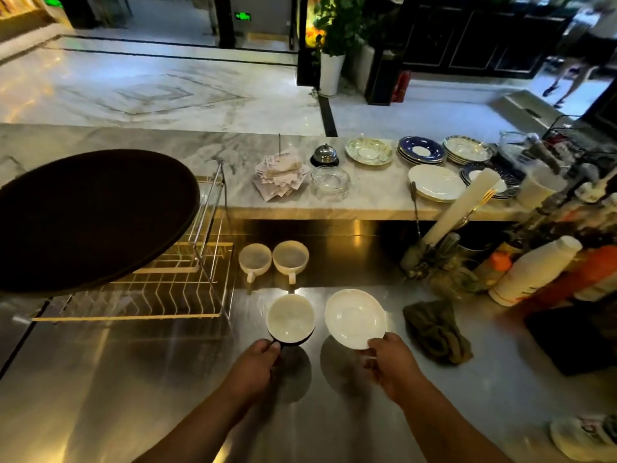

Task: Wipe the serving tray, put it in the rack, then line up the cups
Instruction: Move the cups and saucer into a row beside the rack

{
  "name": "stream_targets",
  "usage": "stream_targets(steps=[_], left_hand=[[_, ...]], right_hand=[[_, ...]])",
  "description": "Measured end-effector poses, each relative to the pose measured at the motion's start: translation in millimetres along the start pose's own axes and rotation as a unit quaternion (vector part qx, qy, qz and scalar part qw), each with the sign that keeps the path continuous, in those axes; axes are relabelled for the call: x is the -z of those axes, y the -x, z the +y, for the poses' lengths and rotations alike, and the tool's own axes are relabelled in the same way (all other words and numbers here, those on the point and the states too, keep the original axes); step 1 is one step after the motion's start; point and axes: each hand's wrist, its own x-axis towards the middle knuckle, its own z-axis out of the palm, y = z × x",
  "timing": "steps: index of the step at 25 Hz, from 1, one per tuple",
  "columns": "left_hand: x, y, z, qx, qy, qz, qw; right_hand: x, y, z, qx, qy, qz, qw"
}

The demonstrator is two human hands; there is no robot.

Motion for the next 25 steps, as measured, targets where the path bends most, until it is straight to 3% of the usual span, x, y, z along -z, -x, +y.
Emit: stream_targets(steps=[8,16,25], left_hand=[[-32.2,-51.4,36.7,0.006,0.001,-0.037,0.999],[-79.8,-90.6,69.0,0.058,0.059,0.020,0.996],[-117.1,-136.3,96.1,0.054,0.084,0.060,0.993]], right_hand=[[2.9,-43.2,-19.6,-0.045,-0.021,0.047,0.998],[11.4,-119.4,-40.6,-0.049,-0.013,0.026,0.998],[16.8,-172.0,-68.9,-0.056,-0.029,0.004,0.998]])
